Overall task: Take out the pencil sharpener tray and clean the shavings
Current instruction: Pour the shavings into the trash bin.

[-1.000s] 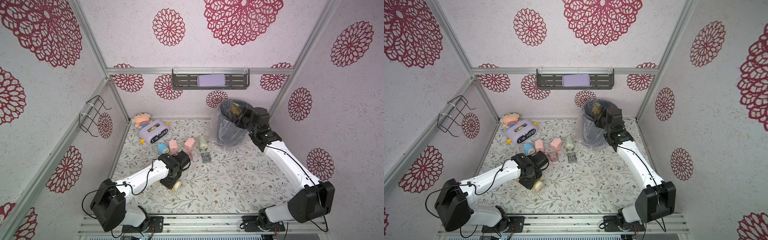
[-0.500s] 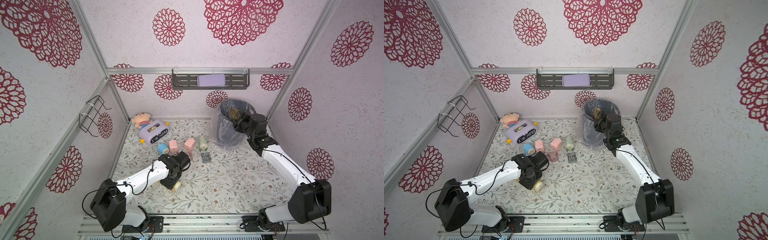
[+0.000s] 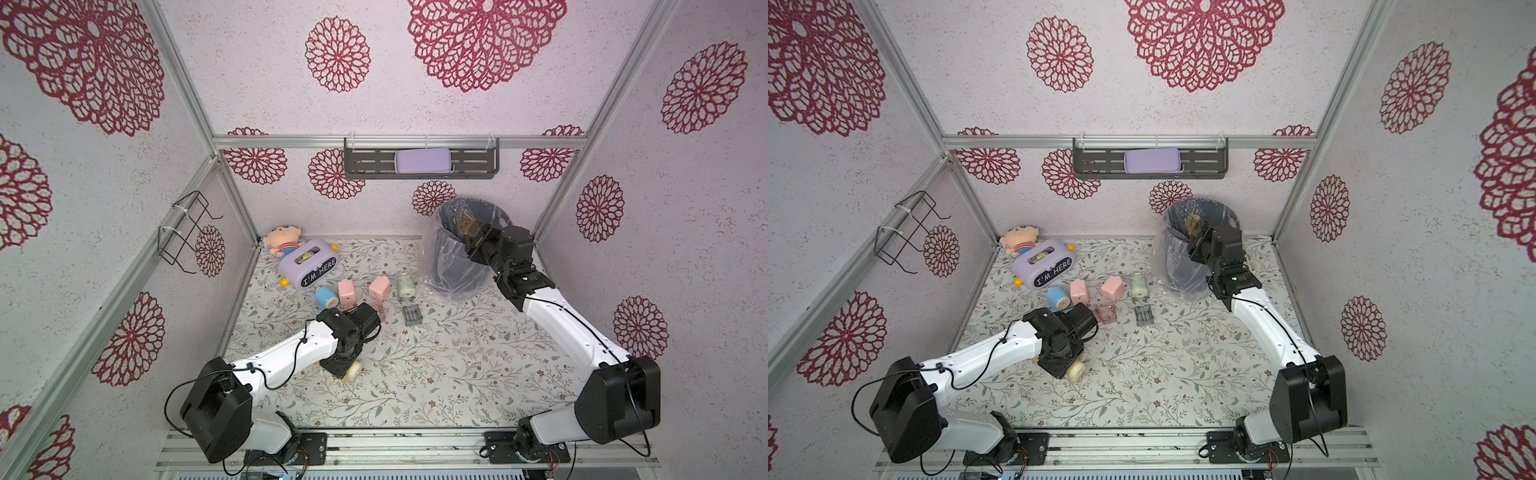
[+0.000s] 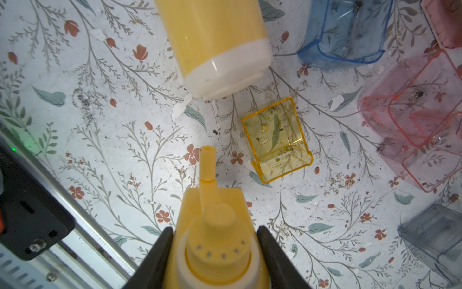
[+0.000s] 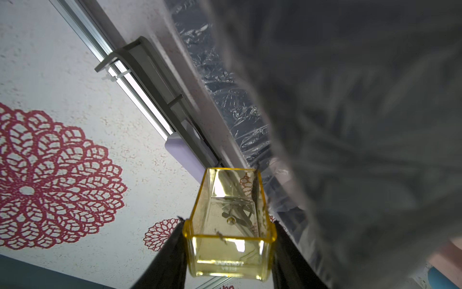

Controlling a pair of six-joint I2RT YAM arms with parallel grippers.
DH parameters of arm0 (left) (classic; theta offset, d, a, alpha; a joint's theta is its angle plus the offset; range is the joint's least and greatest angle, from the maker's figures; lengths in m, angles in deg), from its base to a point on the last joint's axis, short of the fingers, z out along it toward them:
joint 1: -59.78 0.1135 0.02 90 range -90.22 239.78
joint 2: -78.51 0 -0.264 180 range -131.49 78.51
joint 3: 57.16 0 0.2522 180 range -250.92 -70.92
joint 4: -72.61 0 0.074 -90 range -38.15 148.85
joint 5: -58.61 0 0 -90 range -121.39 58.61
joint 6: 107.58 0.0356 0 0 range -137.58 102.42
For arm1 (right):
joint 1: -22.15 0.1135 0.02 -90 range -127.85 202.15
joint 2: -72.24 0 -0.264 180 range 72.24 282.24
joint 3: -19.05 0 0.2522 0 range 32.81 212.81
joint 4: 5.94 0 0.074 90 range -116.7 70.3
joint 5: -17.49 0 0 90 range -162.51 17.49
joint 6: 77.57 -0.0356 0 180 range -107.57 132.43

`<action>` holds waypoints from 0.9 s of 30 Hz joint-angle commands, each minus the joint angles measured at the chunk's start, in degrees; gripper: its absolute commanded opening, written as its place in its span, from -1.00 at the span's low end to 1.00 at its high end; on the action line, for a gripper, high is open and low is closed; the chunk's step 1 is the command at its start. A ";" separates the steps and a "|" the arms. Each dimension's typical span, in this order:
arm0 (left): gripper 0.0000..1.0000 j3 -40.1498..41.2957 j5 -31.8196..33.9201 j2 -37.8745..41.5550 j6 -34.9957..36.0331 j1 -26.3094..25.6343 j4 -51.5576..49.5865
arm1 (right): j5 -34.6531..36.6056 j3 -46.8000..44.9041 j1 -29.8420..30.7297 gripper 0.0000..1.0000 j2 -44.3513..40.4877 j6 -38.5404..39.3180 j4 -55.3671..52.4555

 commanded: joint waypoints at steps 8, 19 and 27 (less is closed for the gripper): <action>-0.48 4.67 2.29 -1.82 -2.62 -0.54 5.48 | -0.51 6.43 -0.45 -0.44 0.01 0.46 -1.97; -0.27 9.74 3.93 1.96 -4.53 -0.97 9.95 | -1.71 0.34 -0.46 -0.45 -0.09 0.97 1.70; -0.13 9.16 4.33 2.53 -4.78 -1.38 9.09 | -6.45 6.15 -0.45 -0.44 -0.61 11.42 1.99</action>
